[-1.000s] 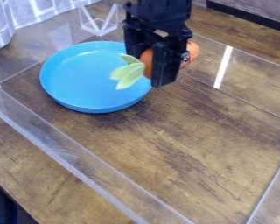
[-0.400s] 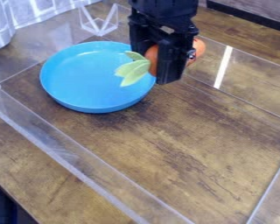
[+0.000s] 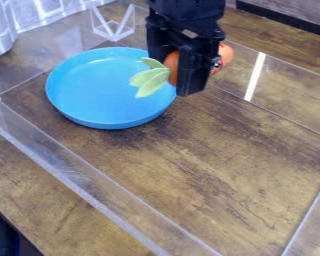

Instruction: Put the carrot in the blue tray

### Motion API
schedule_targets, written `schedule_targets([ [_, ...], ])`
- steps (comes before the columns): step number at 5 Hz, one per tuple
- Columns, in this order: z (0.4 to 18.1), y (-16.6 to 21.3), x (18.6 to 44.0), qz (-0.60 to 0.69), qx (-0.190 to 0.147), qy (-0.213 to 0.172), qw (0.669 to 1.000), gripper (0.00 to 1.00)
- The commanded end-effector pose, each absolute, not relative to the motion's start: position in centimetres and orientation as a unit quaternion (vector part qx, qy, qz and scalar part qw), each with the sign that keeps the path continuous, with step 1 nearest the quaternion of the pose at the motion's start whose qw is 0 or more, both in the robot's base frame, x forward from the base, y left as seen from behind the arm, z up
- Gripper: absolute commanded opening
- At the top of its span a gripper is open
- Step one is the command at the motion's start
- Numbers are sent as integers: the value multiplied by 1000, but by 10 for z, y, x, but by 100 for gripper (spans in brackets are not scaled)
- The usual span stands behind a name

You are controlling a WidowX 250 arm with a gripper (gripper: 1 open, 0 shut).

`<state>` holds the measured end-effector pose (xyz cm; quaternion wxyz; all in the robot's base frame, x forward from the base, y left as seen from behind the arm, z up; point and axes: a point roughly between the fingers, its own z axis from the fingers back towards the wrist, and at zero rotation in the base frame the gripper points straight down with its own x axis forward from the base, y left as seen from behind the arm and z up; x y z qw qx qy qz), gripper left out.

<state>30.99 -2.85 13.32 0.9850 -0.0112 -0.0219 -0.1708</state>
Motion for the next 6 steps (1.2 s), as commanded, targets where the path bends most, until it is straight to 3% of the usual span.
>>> schedule_targets([
  [1, 150, -33, 315, -183, -6, -49, 982, 0],
  [3, 145, -12, 315, -158, -2, -41, 987, 0],
  [6, 137, 52, 311, -72, 10, -24, 997, 0],
])
